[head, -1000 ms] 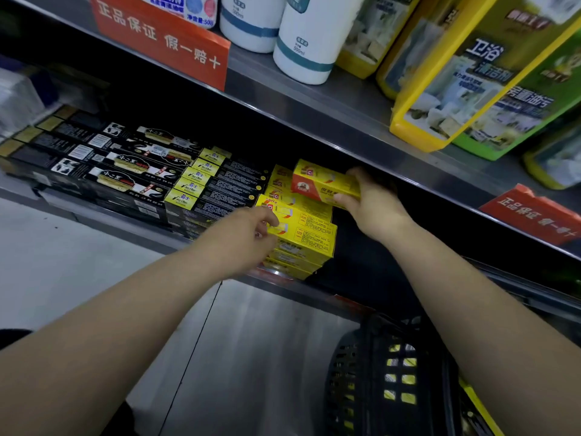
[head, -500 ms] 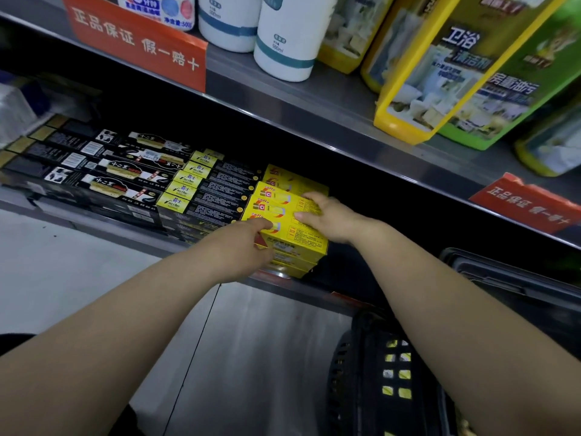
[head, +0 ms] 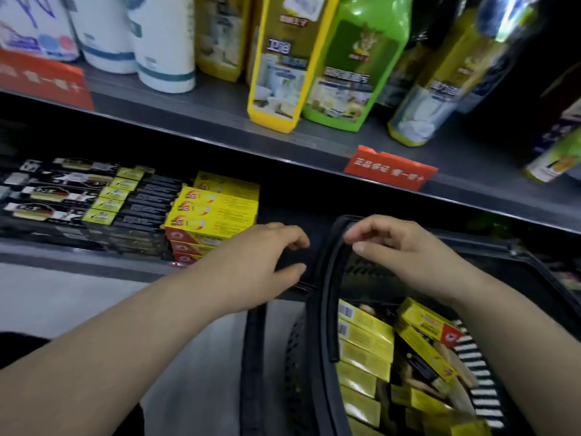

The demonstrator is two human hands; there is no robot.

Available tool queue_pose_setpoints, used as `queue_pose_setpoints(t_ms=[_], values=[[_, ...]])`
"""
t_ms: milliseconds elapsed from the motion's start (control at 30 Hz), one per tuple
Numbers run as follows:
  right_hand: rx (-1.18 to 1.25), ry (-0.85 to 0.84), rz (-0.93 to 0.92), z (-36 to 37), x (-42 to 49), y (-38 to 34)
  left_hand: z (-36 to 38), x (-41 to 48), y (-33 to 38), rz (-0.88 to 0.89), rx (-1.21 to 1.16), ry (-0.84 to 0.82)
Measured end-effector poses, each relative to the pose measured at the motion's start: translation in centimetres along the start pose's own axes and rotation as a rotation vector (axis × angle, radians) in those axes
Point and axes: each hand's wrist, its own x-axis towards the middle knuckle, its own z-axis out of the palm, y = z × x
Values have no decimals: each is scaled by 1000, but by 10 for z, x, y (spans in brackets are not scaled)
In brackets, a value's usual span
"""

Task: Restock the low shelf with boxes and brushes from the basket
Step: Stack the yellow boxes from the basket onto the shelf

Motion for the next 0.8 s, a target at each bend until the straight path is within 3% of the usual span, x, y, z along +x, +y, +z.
queue_pose_setpoints(t_ms=[167,267,367,533,600,800], values=[[49,23,241,-8,-63,86,33,-12,58,266,-16,-65],[-178,-63,398,-6,-89,155,63,-7,83,317,-16,-196],[-441,-270,538,-11,-107,203,89,2,96,300,-2,-263],[-800,-843,715,-1,-125,239,116,11,95,246,95,-360],[-911,-1004,701,6,-128,244,119,11,92,239,161,-402],[-861,-893,575,3,-121,245,119,11,91,250,236,-416]])
